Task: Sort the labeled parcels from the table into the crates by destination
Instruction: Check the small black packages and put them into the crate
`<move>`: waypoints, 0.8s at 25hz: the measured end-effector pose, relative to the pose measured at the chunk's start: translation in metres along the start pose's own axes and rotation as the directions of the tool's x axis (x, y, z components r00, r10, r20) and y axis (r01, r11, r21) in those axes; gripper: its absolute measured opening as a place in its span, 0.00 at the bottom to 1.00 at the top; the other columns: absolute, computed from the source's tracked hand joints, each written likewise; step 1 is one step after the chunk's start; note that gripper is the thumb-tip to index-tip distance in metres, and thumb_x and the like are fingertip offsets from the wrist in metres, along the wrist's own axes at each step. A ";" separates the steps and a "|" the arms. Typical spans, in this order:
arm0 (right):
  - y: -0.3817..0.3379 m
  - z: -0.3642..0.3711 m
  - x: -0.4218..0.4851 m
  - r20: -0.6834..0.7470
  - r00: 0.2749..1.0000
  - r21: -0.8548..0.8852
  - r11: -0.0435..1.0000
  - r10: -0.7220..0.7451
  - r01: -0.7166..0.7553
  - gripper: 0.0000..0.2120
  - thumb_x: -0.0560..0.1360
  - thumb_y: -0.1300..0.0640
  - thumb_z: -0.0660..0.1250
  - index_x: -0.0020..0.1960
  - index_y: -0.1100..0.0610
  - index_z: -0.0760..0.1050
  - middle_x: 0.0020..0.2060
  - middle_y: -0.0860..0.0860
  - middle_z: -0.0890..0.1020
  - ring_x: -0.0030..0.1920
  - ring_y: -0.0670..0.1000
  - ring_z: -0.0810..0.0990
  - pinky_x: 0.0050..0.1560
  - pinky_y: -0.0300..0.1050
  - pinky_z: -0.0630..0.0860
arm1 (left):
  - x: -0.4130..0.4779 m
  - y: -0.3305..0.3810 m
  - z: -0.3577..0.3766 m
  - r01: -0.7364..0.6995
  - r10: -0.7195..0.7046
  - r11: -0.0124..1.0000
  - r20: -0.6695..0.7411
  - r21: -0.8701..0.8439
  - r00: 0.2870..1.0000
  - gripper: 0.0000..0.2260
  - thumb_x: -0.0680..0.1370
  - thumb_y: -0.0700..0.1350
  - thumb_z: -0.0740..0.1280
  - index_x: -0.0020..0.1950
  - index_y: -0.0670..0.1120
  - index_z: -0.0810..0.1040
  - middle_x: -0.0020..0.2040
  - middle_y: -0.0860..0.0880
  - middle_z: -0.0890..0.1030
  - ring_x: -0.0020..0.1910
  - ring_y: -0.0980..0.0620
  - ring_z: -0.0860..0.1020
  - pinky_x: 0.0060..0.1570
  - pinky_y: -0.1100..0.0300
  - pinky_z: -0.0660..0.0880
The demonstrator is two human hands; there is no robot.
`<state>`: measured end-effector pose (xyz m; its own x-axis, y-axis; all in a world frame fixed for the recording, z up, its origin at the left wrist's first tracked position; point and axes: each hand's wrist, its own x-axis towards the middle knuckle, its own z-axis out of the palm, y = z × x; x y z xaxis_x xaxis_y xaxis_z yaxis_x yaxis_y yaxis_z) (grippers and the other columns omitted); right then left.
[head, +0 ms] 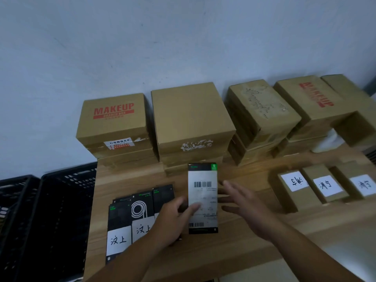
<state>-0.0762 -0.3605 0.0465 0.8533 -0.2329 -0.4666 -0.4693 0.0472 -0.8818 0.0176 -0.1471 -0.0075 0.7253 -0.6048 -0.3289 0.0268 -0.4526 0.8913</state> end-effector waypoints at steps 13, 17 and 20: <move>0.038 0.066 -0.001 -0.038 0.984 0.115 0.978 -0.172 0.176 0.23 0.74 0.65 0.74 0.65 0.46 0.79 0.53 0.48 0.88 0.52 0.50 0.87 0.45 0.48 0.85 | -0.066 -0.017 -0.027 0.082 -0.094 0.996 -0.367 -0.047 0.926 0.14 0.80 0.66 0.56 0.56 0.64 0.78 0.52 0.62 0.82 0.52 0.67 0.78 0.49 0.63 0.74; 0.039 0.109 0.004 0.051 0.982 0.105 0.979 -0.183 0.177 0.23 0.74 0.67 0.74 0.65 0.50 0.80 0.52 0.48 0.88 0.52 0.50 0.87 0.45 0.45 0.85 | -0.116 -0.052 -0.057 0.103 0.071 0.952 -0.538 0.287 0.840 0.11 0.82 0.56 0.63 0.63 0.59 0.75 0.54 0.63 0.76 0.55 0.64 0.75 0.50 0.64 0.74; 0.042 0.151 0.001 0.130 0.975 0.056 0.983 -0.182 0.176 0.23 0.74 0.64 0.76 0.65 0.47 0.80 0.52 0.47 0.88 0.51 0.49 0.87 0.46 0.45 0.85 | -0.154 -0.074 -0.080 0.159 0.132 0.902 -0.607 0.401 0.784 0.13 0.80 0.52 0.66 0.64 0.55 0.76 0.57 0.61 0.75 0.57 0.61 0.74 0.54 0.62 0.73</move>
<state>-0.0603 -0.2122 -0.0016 0.9466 -0.1090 -0.3035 -0.2985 0.0602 -0.9525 -0.0412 0.0322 0.0021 0.9895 -0.1362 0.0489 -0.1366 -0.7672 0.6267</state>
